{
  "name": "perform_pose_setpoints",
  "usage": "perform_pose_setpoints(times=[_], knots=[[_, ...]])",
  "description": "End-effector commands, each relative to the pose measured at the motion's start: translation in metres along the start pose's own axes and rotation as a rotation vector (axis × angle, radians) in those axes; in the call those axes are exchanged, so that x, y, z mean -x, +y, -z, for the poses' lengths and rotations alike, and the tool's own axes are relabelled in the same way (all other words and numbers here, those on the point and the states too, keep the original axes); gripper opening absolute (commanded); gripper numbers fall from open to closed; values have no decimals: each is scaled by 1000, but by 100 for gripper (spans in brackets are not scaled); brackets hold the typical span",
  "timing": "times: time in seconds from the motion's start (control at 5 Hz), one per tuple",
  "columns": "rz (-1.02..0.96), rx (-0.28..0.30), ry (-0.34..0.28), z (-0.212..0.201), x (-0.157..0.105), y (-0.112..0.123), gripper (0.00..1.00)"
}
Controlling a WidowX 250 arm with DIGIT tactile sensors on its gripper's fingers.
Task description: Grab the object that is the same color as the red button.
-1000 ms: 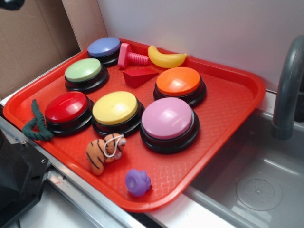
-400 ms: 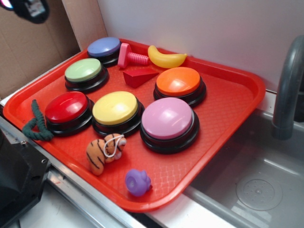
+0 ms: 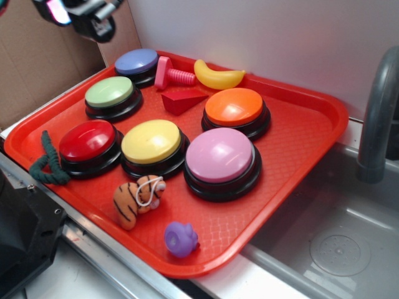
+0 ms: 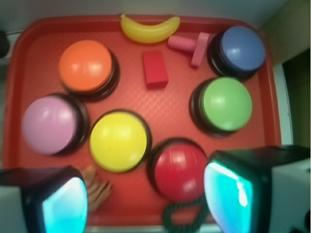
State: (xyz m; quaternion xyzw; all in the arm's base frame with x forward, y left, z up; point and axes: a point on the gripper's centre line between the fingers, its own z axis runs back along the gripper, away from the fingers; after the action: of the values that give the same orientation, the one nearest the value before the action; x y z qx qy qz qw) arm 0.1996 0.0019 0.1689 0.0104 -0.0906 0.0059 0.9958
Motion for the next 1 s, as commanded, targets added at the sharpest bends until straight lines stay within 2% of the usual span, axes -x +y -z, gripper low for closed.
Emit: perform_pose_setpoints(times=[0.0, 0.2, 0.6, 0.8], knots=[[-21, 10, -99, 44, -43, 17, 100], [-35, 24, -97, 67, -59, 20, 100], [-10, -24, -70, 108, -76, 30, 100], [12, -5, -63, 121, -79, 33, 100]])
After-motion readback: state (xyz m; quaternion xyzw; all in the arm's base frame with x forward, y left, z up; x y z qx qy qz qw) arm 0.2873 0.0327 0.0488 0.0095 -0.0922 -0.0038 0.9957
